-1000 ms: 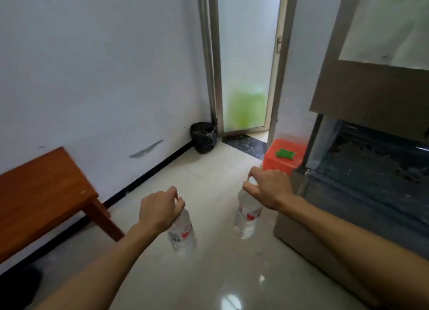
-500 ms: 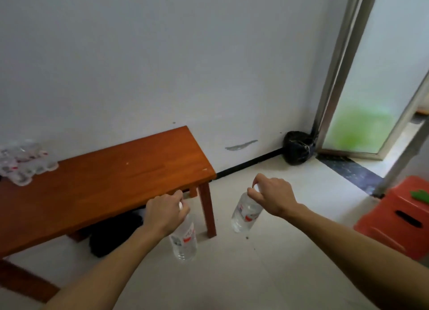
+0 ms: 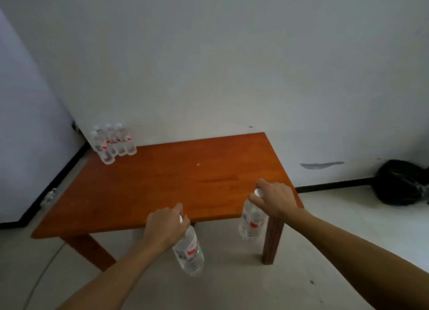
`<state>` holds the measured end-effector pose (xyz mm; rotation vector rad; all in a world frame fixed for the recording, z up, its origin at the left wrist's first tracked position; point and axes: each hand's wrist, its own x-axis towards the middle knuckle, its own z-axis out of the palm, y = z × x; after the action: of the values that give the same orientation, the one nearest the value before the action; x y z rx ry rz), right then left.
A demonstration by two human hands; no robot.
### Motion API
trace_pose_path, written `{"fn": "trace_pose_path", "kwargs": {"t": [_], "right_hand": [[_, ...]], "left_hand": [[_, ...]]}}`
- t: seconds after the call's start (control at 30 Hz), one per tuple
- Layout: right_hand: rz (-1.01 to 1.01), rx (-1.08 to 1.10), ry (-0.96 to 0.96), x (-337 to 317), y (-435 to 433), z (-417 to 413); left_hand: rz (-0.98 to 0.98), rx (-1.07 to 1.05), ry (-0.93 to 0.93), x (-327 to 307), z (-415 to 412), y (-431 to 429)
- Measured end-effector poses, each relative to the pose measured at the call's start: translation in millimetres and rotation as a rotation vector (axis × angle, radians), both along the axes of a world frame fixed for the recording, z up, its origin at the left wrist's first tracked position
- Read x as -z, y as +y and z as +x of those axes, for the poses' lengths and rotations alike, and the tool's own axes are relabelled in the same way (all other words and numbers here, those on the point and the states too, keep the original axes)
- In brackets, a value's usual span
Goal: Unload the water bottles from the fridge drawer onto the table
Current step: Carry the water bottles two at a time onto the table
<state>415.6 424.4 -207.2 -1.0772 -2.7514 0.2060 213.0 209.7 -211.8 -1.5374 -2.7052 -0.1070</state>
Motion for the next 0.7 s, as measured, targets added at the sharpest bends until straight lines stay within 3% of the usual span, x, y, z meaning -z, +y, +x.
{"fn": "trace_pose_path", "kwargs": {"t": [0.37,0.7], "right_hand": [[0.029,-0.223,0.004,-4.4,36.2,-245.0],[-0.027,-0.177,-0.015,31.7,23.8,-448.3]], "left_hand": [[0.047,-0.224,0.007,-1.7,-204.7,-6.5],[0.003,-0.078,-0.079,18.7,-419.1,-12.7]]}}
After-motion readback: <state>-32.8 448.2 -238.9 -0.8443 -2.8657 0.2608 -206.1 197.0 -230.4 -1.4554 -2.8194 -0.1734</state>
